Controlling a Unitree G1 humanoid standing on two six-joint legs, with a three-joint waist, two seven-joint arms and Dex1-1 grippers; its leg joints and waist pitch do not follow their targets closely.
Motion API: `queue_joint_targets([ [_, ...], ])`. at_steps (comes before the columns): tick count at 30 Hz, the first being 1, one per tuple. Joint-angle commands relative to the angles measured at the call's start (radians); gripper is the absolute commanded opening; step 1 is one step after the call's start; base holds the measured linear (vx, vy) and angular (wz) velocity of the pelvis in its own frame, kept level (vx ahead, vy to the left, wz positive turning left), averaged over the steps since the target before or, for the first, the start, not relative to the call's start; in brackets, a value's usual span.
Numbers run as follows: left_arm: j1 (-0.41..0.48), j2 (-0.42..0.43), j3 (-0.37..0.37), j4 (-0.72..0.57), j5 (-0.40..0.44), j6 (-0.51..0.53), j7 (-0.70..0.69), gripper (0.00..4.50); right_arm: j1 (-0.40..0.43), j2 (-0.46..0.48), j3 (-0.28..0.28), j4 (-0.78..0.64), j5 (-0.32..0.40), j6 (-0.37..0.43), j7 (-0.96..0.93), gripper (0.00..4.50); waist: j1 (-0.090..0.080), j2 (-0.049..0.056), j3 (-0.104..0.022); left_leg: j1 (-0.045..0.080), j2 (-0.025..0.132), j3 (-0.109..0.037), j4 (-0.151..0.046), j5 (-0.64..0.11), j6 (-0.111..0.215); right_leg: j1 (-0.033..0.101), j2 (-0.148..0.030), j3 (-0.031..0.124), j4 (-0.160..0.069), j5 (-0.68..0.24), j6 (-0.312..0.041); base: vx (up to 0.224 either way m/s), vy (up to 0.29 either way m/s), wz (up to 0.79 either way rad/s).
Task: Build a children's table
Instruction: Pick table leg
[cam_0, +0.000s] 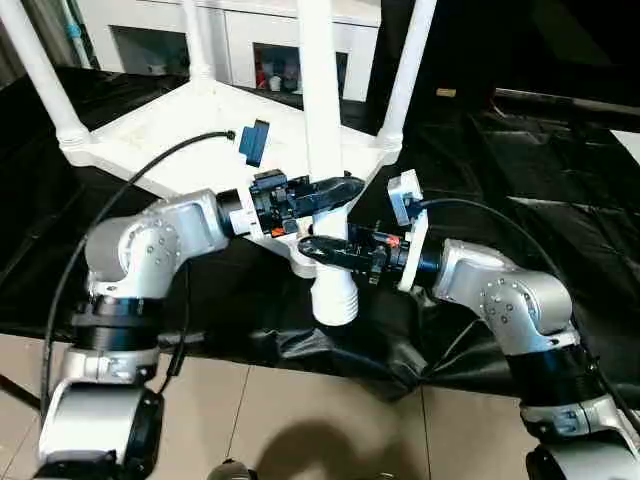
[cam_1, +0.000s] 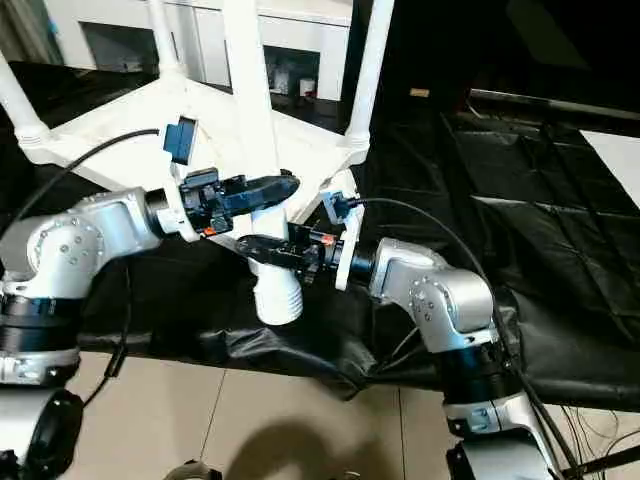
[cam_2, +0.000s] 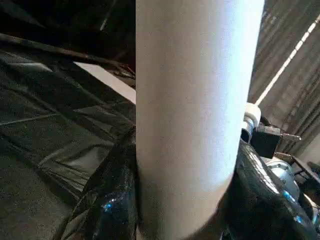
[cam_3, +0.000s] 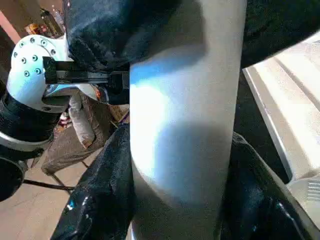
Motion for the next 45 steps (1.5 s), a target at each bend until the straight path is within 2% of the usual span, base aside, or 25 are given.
queue_joint_targets([
  [1,-0.047,0.008,-0.003,-0.033,-0.052,0.005,-0.058,1.88,0.02,0.005,-0.009,0.046,-0.052,0.006,-0.047,1.89,0.003,0.02,-0.084,0.014,0.003,0.0,-0.062,-0.125,-0.031,0.064,-0.065,0.045,-0.064,-0.044,-0.205,0.0,0.0,0.0],
  [3,-0.043,0.02,-0.002,-0.036,-0.039,0.005,-0.054,1.88,0.014,0.022,0.002,0.069,-0.068,-0.015,-0.073,1.86,0.002,0.019,-0.084,0.015,0.004,-0.001,-0.063,-0.132,-0.037,0.063,-0.066,0.045,-0.064,-0.059,-0.204,0.0,0.0,0.0],
  [4,-0.04,0.022,-0.003,-0.037,-0.037,0.004,-0.055,1.88,0.013,0.025,0.005,0.071,-0.07,-0.018,-0.077,1.85,0.0,0.01,-0.084,0.015,0.004,0.001,-0.063,-0.131,-0.034,0.062,-0.066,0.046,-0.066,-0.06,-0.202,0.0,0.0,0.0],
  [6,-0.034,0.023,0.0,-0.04,-0.033,0.001,-0.051,1.88,0.011,0.032,0.008,0.077,-0.076,-0.027,-0.088,1.84,0.002,0.015,-0.083,0.015,0.005,0.001,-0.064,-0.122,-0.034,0.063,-0.066,0.046,-0.063,-0.056,-0.203,0.0,0.0,0.0],
  [7,-0.024,0.012,0.01,-0.039,-0.02,-0.015,-0.019,1.88,0.004,0.043,0.011,0.083,-0.085,-0.034,-0.104,1.84,0.001,-0.006,-0.083,0.017,0.006,0.004,-0.063,-0.115,-0.028,0.062,-0.065,0.047,-0.064,-0.057,-0.201,0.0,0.0,0.0],
  [8,-0.024,0.012,0.01,-0.039,-0.02,-0.015,-0.019,1.88,0.004,0.043,0.011,0.083,-0.085,-0.034,-0.104,1.84,0.003,0.0,-0.082,0.015,0.006,0.003,-0.064,-0.111,-0.028,0.062,-0.068,0.048,-0.06,-0.062,-0.203,0.0,0.0,0.0],
  [9,-0.029,-0.025,0.041,-0.005,-0.006,-0.016,0.072,2.23,-0.005,0.047,0.012,0.091,-0.091,-0.037,-0.124,1.84,0.001,-0.006,-0.081,0.014,0.006,0.005,-0.064,-0.107,-0.027,0.062,-0.068,0.048,-0.063,-0.076,-0.195,0.0,0.0,0.0],
  [11,-0.031,-0.042,0.048,0.01,0.004,-0.022,0.106,2.57,-0.008,0.043,0.015,0.093,-0.098,-0.042,-0.128,1.84,0.003,-0.006,-0.08,0.017,0.007,0.005,-0.063,-0.113,-0.028,0.06,-0.069,0.048,-0.067,-0.098,-0.188,0.0,0.0,0.0],
  [12,-0.028,-0.053,0.046,0.011,0.011,-0.031,0.121,2.57,-0.012,0.042,0.012,0.097,-0.108,-0.051,-0.137,1.84,0.001,-0.01,-0.08,0.016,0.008,0.006,-0.064,-0.102,-0.032,0.06,-0.069,0.049,-0.066,-0.099,-0.179,0.0,0.0,0.0],
  [16,-0.028,-0.091,0.041,0.026,0.055,-0.09,0.198,2.99,-0.028,0.049,-0.006,0.117,-0.144,-0.09,-0.183,1.84,-0.002,-0.006,-0.082,0.014,0.005,0.004,-0.064,-0.101,-0.035,0.062,-0.068,0.049,-0.067,-0.09,-0.163,0.0,0.0,0.0],
  [17,-0.03,-0.098,0.04,0.031,0.066,-0.104,0.215,3.03,-0.03,0.049,-0.008,0.12,-0.15,-0.096,-0.191,1.84,-0.004,-0.009,-0.081,0.011,0.005,0.004,-0.063,-0.098,-0.037,0.063,-0.067,0.049,-0.07,-0.081,-0.161,0.0,0.0,0.0],
  [18,-0.04,-0.122,0.041,0.061,0.094,-0.136,0.27,3.02,-0.033,0.052,-0.007,0.128,-0.185,-0.131,-0.227,1.84,0.001,0.007,-0.084,0.013,0.003,0.002,-0.061,-0.095,-0.041,0.064,-0.069,0.049,-0.065,-0.072,-0.164,0.0,0.0,0.0],
  [19,-0.04,-0.123,0.041,0.061,0.095,-0.137,0.271,3.02,-0.033,0.053,-0.007,0.128,-0.186,-0.132,-0.228,1.84,-0.003,0.001,-0.083,0.012,0.004,0.004,-0.061,-0.093,-0.04,0.062,-0.067,0.05,-0.071,-0.064,-0.16,0.0,0.0,0.0],
  [20,-0.046,-0.136,0.041,0.075,0.107,-0.154,0.296,3.15,-0.029,0.064,-0.003,0.128,-0.215,-0.164,-0.271,1.84,-0.001,0.001,-0.085,0.014,0.003,0.004,-0.061,-0.096,-0.041,0.064,-0.065,0.049,-0.069,-0.051,-0.165,0.0,0.0,0.0],
  [21,-0.049,-0.142,0.039,0.079,0.11,-0.158,0.302,3.24,-0.026,0.068,0.003,0.127,-0.233,-0.18,-0.292,1.84,-0.001,0.01,-0.085,0.012,0.001,0.001,-0.06,-0.09,-0.045,0.065,-0.064,0.048,-0.064,-0.033,-0.167,0.0,0.0,0.0],
  [22,-0.049,-0.142,0.039,0.079,0.11,-0.158,0.302,3.3,-0.026,0.068,0.003,0.127,-0.233,-0.18,-0.292,1.84,-0.003,0.004,-0.086,0.013,0.001,0.002,-0.06,-0.092,-0.045,0.066,-0.063,0.048,-0.064,-0.025,-0.17,0.0,0.0,0.0],
  [23,-0.051,-0.146,0.04,0.08,0.112,-0.158,0.305,3.3,-0.025,0.072,0.007,0.127,-0.24,-0.188,-0.303,1.84,-0.003,0.004,-0.086,0.013,0.001,0.002,-0.06,-0.092,-0.045,0.066,-0.063,0.048,-0.064,-0.025,-0.17,0.0,0.0,0.0],
  [24,-0.057,-0.164,0.048,0.09,0.119,-0.147,0.337,3.3,-0.022,0.088,0.034,0.128,-0.29,-0.236,-0.363,1.84,-0.004,0.011,-0.086,0.011,0.002,0.0,-0.06,-0.097,-0.048,0.066,-0.064,0.047,-0.062,-0.007,-0.178,0.0,0.0,0.0],
  [25,-0.057,-0.164,0.048,0.09,0.119,-0.147,0.337,2.96,-0.022,0.088,0.034,0.128,-0.29,-0.236,-0.363,1.84,-0.006,0.007,-0.086,0.011,-0.001,0.001,-0.06,-0.096,-0.046,0.068,-0.061,0.047,-0.062,-0.001,-0.182,0.0,0.0,0.0],
  [29,-0.051,-0.171,0.05,0.09,0.117,-0.131,0.357,2.72,-0.021,0.115,0.057,0.13,-0.32,-0.252,-0.395,1.84,-0.007,0.011,-0.085,0.015,0.001,0.001,-0.061,-0.117,-0.038,0.067,-0.062,0.048,-0.065,-0.026,-0.183,0.0,0.0,0.0],
  [32,-0.03,-0.178,0.058,0.069,0.11,-0.12,0.377,2.48,-0.026,0.137,0.075,0.139,-0.339,-0.272,-0.404,1.84,-0.005,-0.001,-0.082,0.015,0.004,0.002,-0.063,-0.119,-0.032,0.064,-0.064,0.048,-0.065,-0.05,-0.183,0.0,0.0,0.0],
  [36,-0.014,-0.184,0.059,0.051,0.101,-0.125,0.382,2.11,-0.039,0.144,0.085,0.161,-0.352,-0.281,-0.393,1.84,-0.005,-0.005,-0.081,0.014,0.004,0.003,-0.063,-0.111,-0.027,0.063,-0.065,0.049,-0.065,-0.061,-0.172,0.0,0.0,0.0],
  [43,-0.018,-0.186,0.066,0.051,0.097,-0.126,0.382,1.94,-0.047,0.145,0.083,0.174,-0.369,-0.304,-0.396,1.84,-0.003,-0.002,-0.082,0.014,0.004,0.003,-0.063,-0.103,-0.027,0.063,-0.065,0.049,-0.064,-0.042,-0.167,0.0,0.0,0.0],
  [44,-0.019,-0.183,0.065,0.05,0.095,-0.124,0.373,1.93,-0.046,0.145,0.083,0.173,-0.373,-0.307,-0.399,1.84,-0.003,0.005,-0.082,0.014,0.004,0.003,-0.062,-0.106,-0.028,0.062,-0.066,0.05,-0.063,-0.041,-0.167,0.0,0.0,0.0],
  [45,-0.019,-0.182,0.063,0.049,0.095,-0.125,0.369,1.93,-0.046,0.145,0.083,0.172,-0.375,-0.308,-0.4,1.84,-0.005,0.002,-0.082,0.014,0.003,0.003,-0.062,-0.108,-0.028,0.062,-0.065,0.05,-0.065,-0.041,-0.166,0.0,0.0,0.0],
])
